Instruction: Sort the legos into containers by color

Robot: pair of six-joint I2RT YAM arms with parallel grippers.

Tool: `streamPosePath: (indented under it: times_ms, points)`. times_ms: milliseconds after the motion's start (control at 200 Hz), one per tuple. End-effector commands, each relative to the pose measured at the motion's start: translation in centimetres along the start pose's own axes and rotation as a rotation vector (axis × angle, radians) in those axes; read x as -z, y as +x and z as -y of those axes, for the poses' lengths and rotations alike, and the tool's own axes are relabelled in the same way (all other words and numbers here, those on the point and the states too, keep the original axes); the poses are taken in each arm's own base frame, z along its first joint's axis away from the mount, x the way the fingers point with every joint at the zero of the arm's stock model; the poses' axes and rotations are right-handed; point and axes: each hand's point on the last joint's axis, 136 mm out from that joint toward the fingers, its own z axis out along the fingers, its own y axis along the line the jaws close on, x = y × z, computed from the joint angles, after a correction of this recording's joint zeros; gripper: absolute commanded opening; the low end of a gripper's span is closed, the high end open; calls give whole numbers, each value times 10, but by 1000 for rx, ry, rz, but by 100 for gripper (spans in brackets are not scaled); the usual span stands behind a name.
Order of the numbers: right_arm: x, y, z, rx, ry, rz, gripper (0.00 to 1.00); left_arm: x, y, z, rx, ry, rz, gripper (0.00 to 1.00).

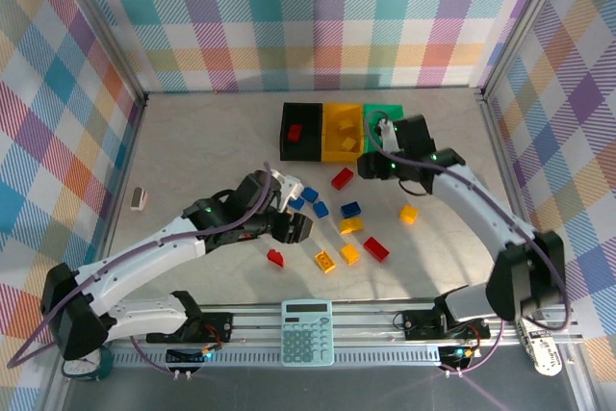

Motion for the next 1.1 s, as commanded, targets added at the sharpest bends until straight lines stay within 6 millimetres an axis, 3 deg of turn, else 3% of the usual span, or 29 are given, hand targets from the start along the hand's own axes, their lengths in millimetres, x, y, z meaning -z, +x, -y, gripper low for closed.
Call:
streamPosePath:
  times_ms: [0, 140, 245, 470, 690, 865, 1095]
  points:
    - [18, 27, -10, -25, -38, 14, 59, -15, 20, 6, -14, -66, -61, 67]
    - [38, 68, -12, -49, -27, 2, 60, -39, 30, 30, -147, -78, -109, 68]
    - [43, 101, -1, -160, 31, -40, 59, -64, 40, 34, -237, -113, -173, 68]
    - [52, 161, -3, -212, 19, -81, 58, -106, 41, 49, -334, -76, -225, 69]
    - [65, 173, -3, -226, 7, -88, 58, -139, 32, 66, -362, -33, -244, 70]
    - [68, 180, -4, -244, -11, -87, 58, -161, 40, 65, -386, -45, -301, 70]
    - [70, 179, -2, -249, 0, -78, 58, -173, 54, 62, -399, -44, -374, 68]
